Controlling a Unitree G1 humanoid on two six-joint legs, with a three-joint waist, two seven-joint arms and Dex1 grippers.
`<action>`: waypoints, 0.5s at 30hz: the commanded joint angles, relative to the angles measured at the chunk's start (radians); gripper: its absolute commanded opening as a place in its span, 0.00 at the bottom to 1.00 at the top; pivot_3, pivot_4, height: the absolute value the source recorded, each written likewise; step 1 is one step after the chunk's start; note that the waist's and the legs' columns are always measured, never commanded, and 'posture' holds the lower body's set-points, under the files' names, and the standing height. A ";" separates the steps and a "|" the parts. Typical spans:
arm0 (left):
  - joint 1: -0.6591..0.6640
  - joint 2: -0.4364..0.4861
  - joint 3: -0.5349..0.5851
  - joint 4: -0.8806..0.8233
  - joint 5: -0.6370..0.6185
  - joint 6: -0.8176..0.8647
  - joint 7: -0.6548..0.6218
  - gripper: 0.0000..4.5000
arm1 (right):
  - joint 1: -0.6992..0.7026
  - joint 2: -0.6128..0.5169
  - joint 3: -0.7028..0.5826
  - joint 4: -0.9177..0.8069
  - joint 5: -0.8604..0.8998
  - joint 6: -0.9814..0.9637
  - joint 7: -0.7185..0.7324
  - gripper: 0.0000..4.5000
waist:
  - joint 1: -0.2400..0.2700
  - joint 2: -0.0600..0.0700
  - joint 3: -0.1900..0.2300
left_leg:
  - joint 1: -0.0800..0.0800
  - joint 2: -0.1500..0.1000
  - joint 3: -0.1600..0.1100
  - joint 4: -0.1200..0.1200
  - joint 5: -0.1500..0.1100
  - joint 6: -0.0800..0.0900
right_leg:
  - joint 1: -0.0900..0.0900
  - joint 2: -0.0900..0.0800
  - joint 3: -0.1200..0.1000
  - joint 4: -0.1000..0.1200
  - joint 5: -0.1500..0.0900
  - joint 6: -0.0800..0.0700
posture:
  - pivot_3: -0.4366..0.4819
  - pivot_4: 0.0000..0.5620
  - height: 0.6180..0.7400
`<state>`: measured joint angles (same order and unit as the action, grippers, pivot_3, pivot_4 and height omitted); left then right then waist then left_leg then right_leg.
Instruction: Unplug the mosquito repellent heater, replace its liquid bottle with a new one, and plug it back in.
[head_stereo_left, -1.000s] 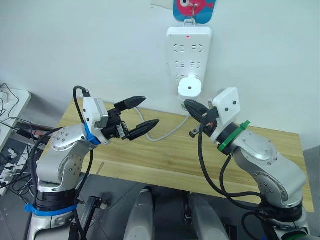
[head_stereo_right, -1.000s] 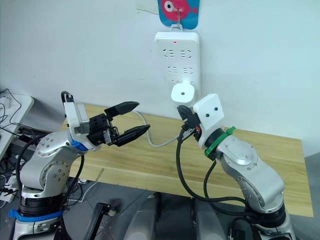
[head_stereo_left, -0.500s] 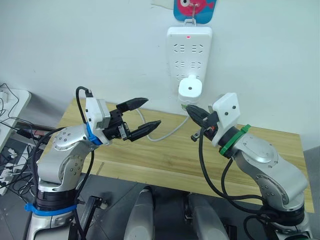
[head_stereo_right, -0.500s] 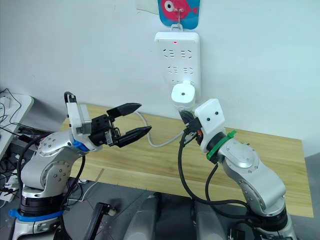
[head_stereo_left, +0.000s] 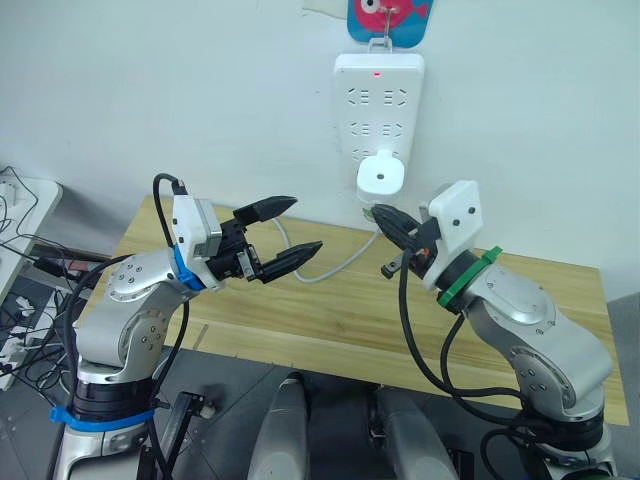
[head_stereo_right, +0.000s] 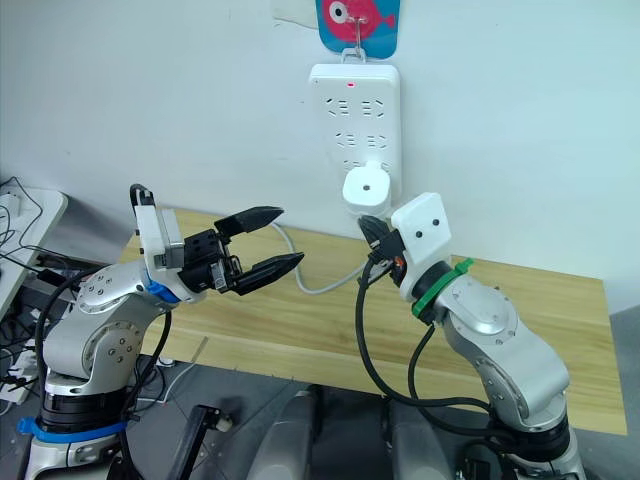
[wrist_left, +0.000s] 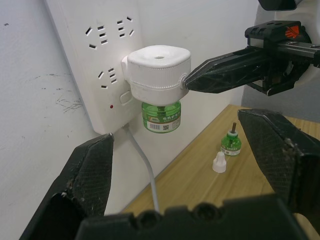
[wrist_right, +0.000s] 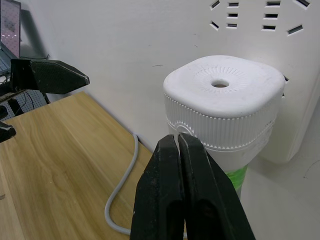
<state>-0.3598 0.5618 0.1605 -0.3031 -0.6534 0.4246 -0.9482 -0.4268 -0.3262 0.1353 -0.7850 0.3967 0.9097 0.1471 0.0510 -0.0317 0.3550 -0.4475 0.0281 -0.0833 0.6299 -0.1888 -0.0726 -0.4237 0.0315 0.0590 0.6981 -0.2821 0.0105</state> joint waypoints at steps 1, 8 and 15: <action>-0.004 -0.004 -0.005 -0.018 -0.011 -0.019 -0.002 1.00 | -0.022 0.011 -0.003 -0.010 -0.044 -0.011 -0.033 0.02 | 0.000 0.000 0.000 | 0.000 0.000 0.000 0.000 0.000 0.000 | 0.000 0.000 0.000 0.000 0.000 0.000 | 0.72 0.58 1.00; -0.007 -0.003 -0.007 -0.013 -0.012 -0.018 -0.005 1.00 | -0.026 0.021 -0.020 -0.004 -0.070 -0.016 -0.044 0.02 | 0.000 0.000 0.000 | 0.000 0.000 0.000 0.000 0.000 0.000 | 0.000 0.000 0.000 0.000 0.000 0.000 | 0.71 0.58 1.00; -0.010 -0.005 -0.012 -0.004 -0.011 -0.022 -0.010 1.00 | -0.021 0.024 -0.049 -0.006 -0.069 -0.008 -0.049 0.02 | 0.000 0.000 0.000 | 0.000 0.000 0.000 0.000 0.000 0.000 | 0.000 0.000 0.000 0.000 0.000 0.001 | 0.71 0.58 1.00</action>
<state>-0.3627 0.5599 0.1432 -0.2972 -0.6534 0.4232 -0.9522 -0.4329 -0.3044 0.1508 -0.7754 0.3615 0.9116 0.1320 0.0511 -0.0317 0.3550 -0.4475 0.0280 -0.0835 0.6300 -0.1886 -0.0729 -0.4237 0.0315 0.0590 0.6981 -0.2824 0.0111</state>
